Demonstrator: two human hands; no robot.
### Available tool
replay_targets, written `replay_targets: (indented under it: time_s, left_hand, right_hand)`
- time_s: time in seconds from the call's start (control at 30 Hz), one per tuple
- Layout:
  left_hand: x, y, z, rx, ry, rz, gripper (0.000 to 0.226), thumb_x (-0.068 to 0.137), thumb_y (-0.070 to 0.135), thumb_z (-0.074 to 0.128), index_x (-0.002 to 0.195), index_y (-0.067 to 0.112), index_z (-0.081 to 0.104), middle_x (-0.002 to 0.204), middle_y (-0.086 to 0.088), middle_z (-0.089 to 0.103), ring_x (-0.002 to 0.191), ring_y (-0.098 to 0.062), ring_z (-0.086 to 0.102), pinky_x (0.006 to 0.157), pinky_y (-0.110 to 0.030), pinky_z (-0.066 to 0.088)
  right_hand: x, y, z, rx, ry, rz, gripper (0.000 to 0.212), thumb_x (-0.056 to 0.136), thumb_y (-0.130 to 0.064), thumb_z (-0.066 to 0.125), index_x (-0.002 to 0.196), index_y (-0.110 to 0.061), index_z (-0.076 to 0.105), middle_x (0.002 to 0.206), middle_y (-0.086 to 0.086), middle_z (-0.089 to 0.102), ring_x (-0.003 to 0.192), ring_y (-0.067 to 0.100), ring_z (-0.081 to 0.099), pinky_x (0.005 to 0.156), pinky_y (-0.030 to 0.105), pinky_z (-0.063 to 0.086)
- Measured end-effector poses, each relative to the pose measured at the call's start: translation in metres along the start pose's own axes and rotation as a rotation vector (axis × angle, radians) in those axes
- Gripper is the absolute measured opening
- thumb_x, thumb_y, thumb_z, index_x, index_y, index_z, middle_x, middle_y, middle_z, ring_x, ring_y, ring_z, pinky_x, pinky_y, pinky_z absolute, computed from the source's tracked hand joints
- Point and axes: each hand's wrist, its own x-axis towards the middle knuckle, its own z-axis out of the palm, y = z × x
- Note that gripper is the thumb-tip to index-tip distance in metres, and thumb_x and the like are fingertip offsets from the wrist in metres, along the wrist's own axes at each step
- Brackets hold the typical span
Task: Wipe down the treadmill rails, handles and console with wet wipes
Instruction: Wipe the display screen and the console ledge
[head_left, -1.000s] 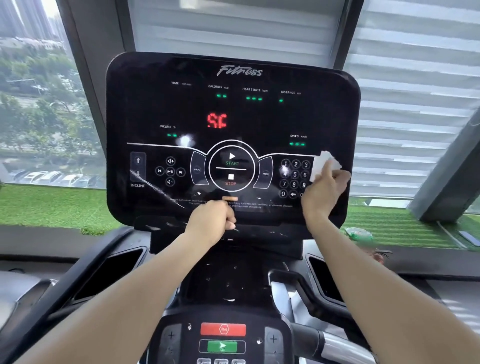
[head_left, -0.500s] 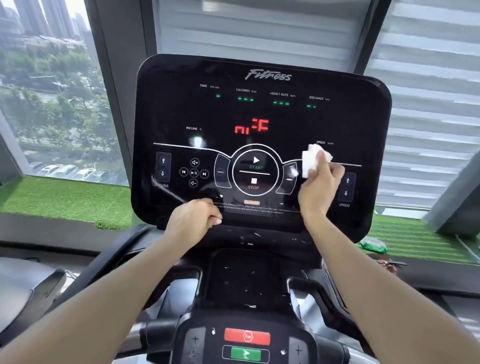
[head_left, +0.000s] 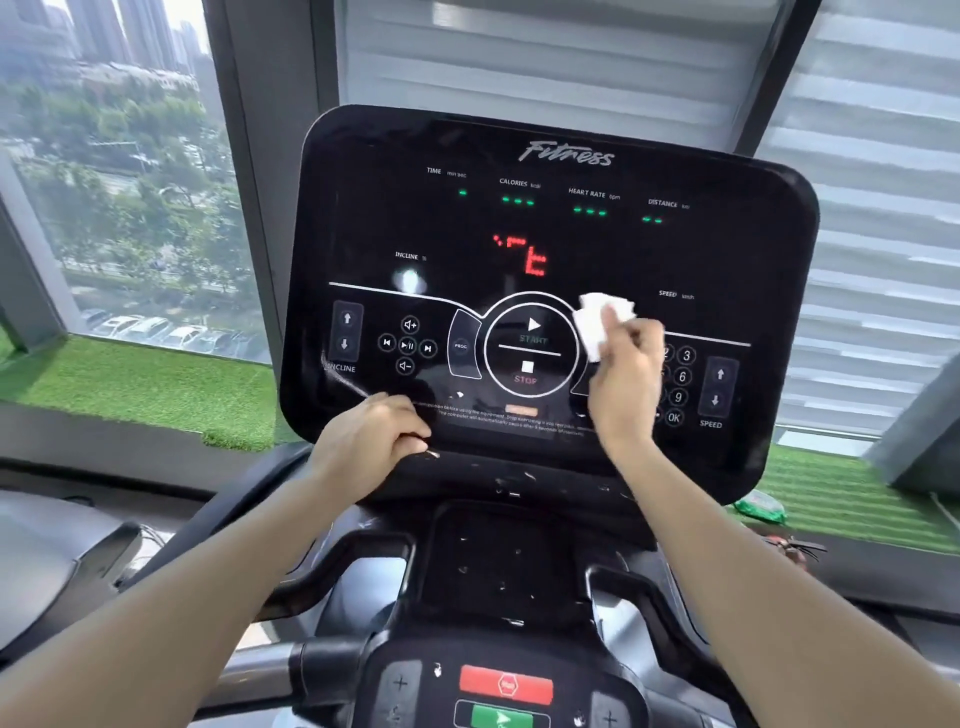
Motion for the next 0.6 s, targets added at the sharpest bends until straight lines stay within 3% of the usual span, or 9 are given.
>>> replay_targets:
  time_s: [0.1,0.17,0.2,0.23,0.3,0.37,0.47,0.53,0.6]
  left_hand:
    - [-0.008,-0.011,-0.004,-0.020,0.052,-0.038,0.013,0.083,0.022,0.071,0.094,0.021,0.076,0.092,0.010,0.067,0.090,-0.011,0.060,0.076,-0.028,0.048]
    - [-0.007,-0.009,-0.003,-0.055,0.068,-0.056,0.012,0.080,0.020,0.073,0.092,0.020,0.077,0.089,0.010,0.067,0.088,-0.012,0.062,0.074,-0.025,0.047]
    - [-0.006,-0.008,-0.003,-0.070,0.070,-0.067,0.012,0.079,0.019,0.074,0.091,0.020,0.077,0.087,0.009,0.067,0.087,-0.012,0.062,0.074,-0.025,0.046]
    - [-0.005,-0.008,-0.003,-0.075,0.069,-0.075,0.013,0.078,0.019,0.075,0.091,0.020,0.077,0.087,0.009,0.067,0.086,-0.013,0.063,0.074,-0.024,0.046]
    - [-0.005,-0.007,-0.004,-0.066,0.061,-0.087,0.014,0.077,0.020,0.076,0.091,0.020,0.077,0.086,0.009,0.068,0.086,-0.014,0.063,0.073,-0.023,0.043]
    - [-0.005,-0.006,-0.005,-0.063,0.060,-0.099,0.014,0.078,0.021,0.075,0.092,0.022,0.077,0.088,0.010,0.067,0.088,-0.013,0.062,0.072,-0.023,0.040]
    - [-0.006,-0.005,-0.004,-0.091,0.071,-0.105,0.014,0.079,0.022,0.075,0.093,0.022,0.077,0.089,0.010,0.067,0.089,-0.012,0.061,0.071,-0.021,0.037]
    - [-0.007,-0.008,-0.003,-0.107,0.072,-0.108,0.015,0.080,0.021,0.074,0.094,0.022,0.077,0.089,0.010,0.067,0.089,-0.011,0.060,0.070,-0.021,0.037]
    - [-0.008,-0.009,-0.001,-0.120,0.076,-0.100,0.014,0.080,0.020,0.074,0.094,0.021,0.077,0.089,0.009,0.067,0.088,-0.011,0.060,0.073,-0.023,0.042]
  right_hand:
    - [-0.005,-0.015,0.010,-0.016,0.109,0.084,0.035,0.088,-0.006,0.044,0.120,-0.012,0.056,0.121,0.007,0.047,0.108,0.013,0.046,0.086,0.019,0.036]
    - [-0.026,-0.038,0.029,-0.047,0.019,-0.076,0.015,0.097,-0.020,0.044,0.108,-0.016,0.055,0.102,-0.015,0.046,0.093,-0.011,0.043,0.079,0.012,0.037]
    - [-0.040,-0.047,0.043,-0.046,-0.002,-0.185,0.017,0.100,-0.028,0.044,0.105,-0.015,0.054,0.093,-0.017,0.043,0.089,-0.011,0.040,0.076,0.012,0.035]
    - [-0.053,-0.055,0.055,0.007,-0.047,-0.287,0.022,0.100,-0.030,0.044,0.106,-0.012,0.056,0.091,-0.016,0.043,0.089,-0.007,0.039,0.075,0.014,0.035]
    - [-0.069,-0.067,0.069,0.043,-0.182,-0.436,0.027,0.096,-0.012,0.044,0.116,-0.010,0.061,0.095,-0.001,0.051,0.090,0.010,0.042,0.070,0.029,0.047]
    - [-0.066,-0.065,0.067,0.016,-0.196,-0.565,0.050,0.082,-0.004,0.031,0.117,-0.009,0.065,0.092,0.012,0.054,0.084,0.024,0.051,0.055,0.036,0.053]
    - [-0.039,-0.051,0.045,0.083,-0.202,-0.370,0.043,0.087,0.002,0.038,0.121,-0.009,0.063,0.102,0.011,0.051,0.090,0.025,0.052,0.065,0.038,0.054]
    - [-0.022,-0.041,0.034,0.166,-0.055,-0.143,0.045,0.087,0.010,0.051,0.128,-0.008,0.058,0.106,0.008,0.048,0.092,0.020,0.051,0.073,0.036,0.053]
    - [-0.016,-0.042,0.035,0.224,0.095,0.029,0.046,0.087,0.012,0.052,0.129,-0.007,0.057,0.106,0.010,0.050,0.092,0.016,0.048,0.078,0.029,0.047]
